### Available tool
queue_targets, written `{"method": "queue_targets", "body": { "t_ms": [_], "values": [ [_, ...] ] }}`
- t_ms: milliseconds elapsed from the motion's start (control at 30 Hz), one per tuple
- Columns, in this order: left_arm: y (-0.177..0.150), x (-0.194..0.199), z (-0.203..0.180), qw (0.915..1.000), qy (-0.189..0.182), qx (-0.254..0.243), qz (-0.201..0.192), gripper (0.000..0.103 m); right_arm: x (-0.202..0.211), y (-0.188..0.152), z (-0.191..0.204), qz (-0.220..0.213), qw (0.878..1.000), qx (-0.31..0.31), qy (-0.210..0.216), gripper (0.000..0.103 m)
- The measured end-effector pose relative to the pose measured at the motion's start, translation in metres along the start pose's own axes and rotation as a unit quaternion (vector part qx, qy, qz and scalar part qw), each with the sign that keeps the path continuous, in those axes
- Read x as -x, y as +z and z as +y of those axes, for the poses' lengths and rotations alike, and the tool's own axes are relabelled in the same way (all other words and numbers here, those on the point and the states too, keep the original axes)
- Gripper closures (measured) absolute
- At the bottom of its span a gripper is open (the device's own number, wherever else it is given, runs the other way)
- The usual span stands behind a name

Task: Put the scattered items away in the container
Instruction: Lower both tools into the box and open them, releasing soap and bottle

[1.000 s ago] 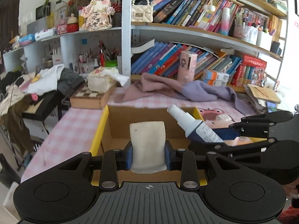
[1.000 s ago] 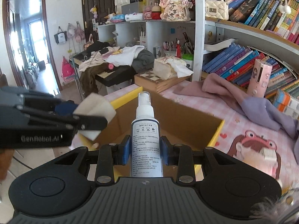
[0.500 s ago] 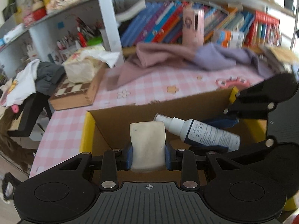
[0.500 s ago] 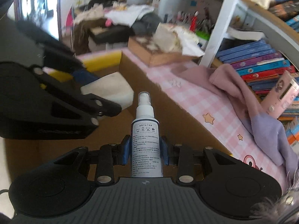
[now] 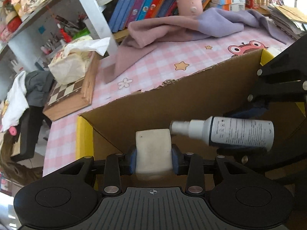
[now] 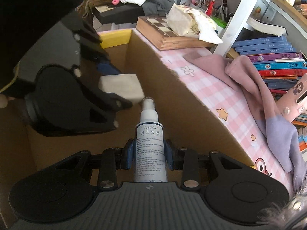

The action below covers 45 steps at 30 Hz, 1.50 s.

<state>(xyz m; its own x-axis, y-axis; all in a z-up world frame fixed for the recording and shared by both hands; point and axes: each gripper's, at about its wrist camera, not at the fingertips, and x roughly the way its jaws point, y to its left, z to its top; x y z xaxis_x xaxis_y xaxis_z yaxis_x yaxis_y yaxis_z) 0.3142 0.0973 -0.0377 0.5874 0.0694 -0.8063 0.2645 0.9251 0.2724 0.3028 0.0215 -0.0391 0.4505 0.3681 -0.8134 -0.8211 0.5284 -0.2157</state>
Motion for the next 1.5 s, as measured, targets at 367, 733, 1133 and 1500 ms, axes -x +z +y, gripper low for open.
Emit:
{"method": "queue_targets", "body": {
  "t_ms": [367, 733, 1133, 1500],
  "values": [
    [0.006, -0.009, -0.008, 0.9986, -0.001, -0.051, 0.011, 0.055, 0.002, 0.002, 0.001, -0.009, 1.000, -0.016, -0.013, 0.061],
    [0.002, 0.043, -0.001, 0.9970, 0.059, -0.015, -0.048, 0.025, 0.039, -0.005, -0.002, -0.069, 0.996, -0.046, -0.013, 0.039],
    [-0.014, 0.141, -0.010, 0.9820, 0.101, 0.035, -0.156, 0.017, 0.131, -0.022, 0.014, -0.187, 0.979, -0.069, -0.053, 0.033],
    [-0.058, 0.217, -0.026, 0.9690, 0.097, 0.072, -0.215, 0.009, 0.209, -0.058, 0.055, -0.260, 0.957, -0.086, -0.100, 0.029]
  ]
}}
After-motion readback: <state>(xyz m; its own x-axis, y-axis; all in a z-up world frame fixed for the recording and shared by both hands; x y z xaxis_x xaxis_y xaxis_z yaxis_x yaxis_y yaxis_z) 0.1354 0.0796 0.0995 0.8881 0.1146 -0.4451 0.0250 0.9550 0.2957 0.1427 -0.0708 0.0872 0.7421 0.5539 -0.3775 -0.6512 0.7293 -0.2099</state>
